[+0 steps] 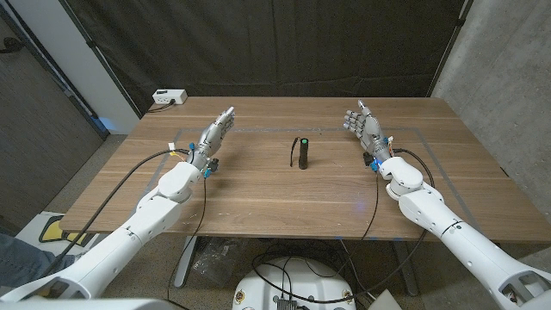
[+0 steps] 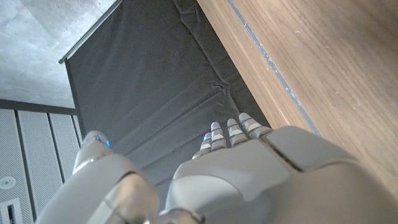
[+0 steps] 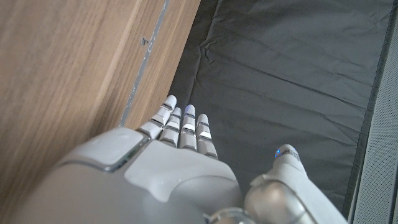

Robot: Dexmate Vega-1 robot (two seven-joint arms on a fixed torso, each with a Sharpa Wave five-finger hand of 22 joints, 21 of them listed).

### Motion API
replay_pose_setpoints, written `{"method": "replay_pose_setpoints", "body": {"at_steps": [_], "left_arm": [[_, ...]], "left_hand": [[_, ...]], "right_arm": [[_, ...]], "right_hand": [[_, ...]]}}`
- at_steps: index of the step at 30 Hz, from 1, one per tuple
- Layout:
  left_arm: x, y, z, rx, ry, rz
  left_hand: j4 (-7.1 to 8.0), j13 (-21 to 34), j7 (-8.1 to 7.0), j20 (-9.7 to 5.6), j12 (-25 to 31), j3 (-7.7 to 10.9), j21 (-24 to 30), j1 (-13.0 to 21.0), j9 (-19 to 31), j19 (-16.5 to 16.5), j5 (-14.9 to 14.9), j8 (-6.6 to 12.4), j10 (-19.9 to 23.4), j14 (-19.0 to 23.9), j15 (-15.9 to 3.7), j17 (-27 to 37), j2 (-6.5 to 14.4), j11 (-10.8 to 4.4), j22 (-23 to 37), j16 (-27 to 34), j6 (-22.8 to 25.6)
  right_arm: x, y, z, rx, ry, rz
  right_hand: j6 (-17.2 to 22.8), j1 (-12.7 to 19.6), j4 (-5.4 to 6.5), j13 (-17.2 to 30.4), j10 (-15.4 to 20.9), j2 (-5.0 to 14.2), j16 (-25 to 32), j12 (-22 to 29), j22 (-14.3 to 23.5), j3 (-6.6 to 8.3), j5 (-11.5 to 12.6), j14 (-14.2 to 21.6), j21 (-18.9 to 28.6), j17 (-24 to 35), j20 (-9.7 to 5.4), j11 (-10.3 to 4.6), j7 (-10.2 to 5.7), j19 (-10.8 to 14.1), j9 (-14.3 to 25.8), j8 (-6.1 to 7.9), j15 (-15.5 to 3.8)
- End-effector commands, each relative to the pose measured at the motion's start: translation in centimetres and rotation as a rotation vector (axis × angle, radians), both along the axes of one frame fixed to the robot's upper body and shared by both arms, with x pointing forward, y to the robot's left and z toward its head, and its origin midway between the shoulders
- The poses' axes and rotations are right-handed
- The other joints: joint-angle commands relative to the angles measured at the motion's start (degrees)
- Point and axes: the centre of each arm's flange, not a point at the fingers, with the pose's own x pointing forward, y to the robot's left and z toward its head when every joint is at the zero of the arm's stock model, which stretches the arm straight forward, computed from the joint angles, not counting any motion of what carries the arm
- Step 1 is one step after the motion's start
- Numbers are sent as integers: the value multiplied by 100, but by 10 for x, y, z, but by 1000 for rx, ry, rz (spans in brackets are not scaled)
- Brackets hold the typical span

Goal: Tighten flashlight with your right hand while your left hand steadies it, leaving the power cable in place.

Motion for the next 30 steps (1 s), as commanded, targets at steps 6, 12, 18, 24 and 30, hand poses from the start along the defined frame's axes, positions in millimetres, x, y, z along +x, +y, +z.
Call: {"method": "replay_pose_setpoints", "body": {"at_steps": [6, 12, 18, 24, 30], "left_arm": [[-34, -28, 4, 185, -98, 43], [-33, -47, -7, 176, -124, -5], [-38, -58, -16, 236, -158, 28], [-44, -65, -22, 294, -165, 68], [-48, -70, -28, 321, -217, 150]], "left_hand": [[-134, 30, -54, -11, 10, -27, -22, 185, 23, 15, 70, 37, 49, 44, -27, 6, -18, -71, 21, 7, 93], [-330, 30, -180, -54, 65, -54, -60, 680, 18, 160, 142, 133, 349, 289, -202, -2, 74, -217, 24, 20, 456], [-380, 28, -256, -169, 87, -18, -29, 1149, 14, 449, 179, 171, 580, 538, -286, -8, 156, -339, 25, 32, 695], [-375, 27, -288, -276, 110, -19, 10, 1496, 12, 750, 187, 195, 812, 776, -365, -13, 160, -405, 20, 44, 920], [-355, 24, -358, -345, 133, -44, 48, 1905, 11, 1141, 180, 256, 1171, 1170, -446, -17, 160, -450, 17, 73, 1311]], "right_arm": [[-6, 2, 8, 9, -46, -1], [-5, -3, 7, 29, -55, -7], [-4, -7, 7, 21, -48, -4], [-6, -8, 8, 8, -49, -2], [-9, -10, 4, 5, -39, -3]], "right_hand": [[102, 99, -40, 17, 92, -4, 38, 50, 11, 2, 9, 92, -3, 14, -11, -7, -14, 77, 28, 45, -17], [119, 108, -45, 18, 102, 1, 40, 47, 12, 0, 7, 116, -6, 14, -10, -19, -17, 109, 28, 47, -33], [139, 117, -51, 18, 131, 4, 41, 52, 12, -2, 5, 141, -11, 13, -9, -22, -24, 134, 28, 51, -35], [145, 121, -53, 19, 135, 4, 39, 49, 12, -5, 4, 151, -19, 14, -8, -23, -26, 145, 29, 50, -28], [153, 124, -56, 19, 147, 6, 38, 46, 12, -10, 1, 171, -32, 15, -5, -26, -23, 155, 29, 48, -30]]}}
